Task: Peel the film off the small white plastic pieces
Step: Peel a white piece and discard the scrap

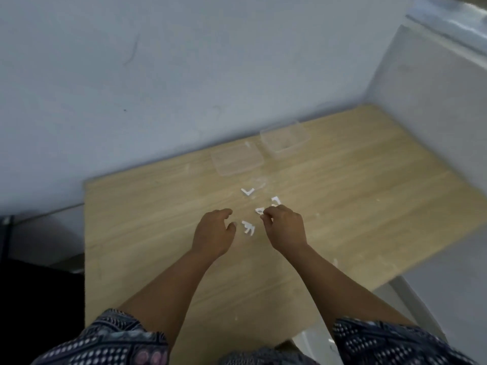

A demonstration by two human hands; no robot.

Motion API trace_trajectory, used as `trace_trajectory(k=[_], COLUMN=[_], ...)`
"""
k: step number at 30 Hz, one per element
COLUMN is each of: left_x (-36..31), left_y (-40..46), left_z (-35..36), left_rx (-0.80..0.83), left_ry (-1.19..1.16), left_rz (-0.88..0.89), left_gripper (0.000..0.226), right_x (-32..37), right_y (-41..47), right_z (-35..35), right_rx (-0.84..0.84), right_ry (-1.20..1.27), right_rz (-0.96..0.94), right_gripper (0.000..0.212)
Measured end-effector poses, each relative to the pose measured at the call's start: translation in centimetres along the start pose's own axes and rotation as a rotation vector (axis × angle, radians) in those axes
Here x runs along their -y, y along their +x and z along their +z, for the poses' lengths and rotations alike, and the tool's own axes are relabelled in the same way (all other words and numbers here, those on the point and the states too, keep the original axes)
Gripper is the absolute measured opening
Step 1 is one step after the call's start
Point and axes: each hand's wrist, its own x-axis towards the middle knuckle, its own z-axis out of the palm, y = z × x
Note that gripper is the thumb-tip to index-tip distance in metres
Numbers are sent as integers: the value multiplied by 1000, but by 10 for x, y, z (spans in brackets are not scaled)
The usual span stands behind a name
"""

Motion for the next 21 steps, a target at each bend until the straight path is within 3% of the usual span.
trace_trajectory(k=[15, 21], left_x=[-24, -27], left_y=[47, 52], left_z=[17, 20], left_rx=[-168, -195], left_ry=[-120, -111], left_rz=[-320, -337], left_gripper=[38, 39], right_x=[-20, -23], right_y=[127, 135], right_z=[39, 45], right_rx=[286, 262], right_ry=[-70, -87], right_rz=[-244, -280], right_gripper=[36, 31])
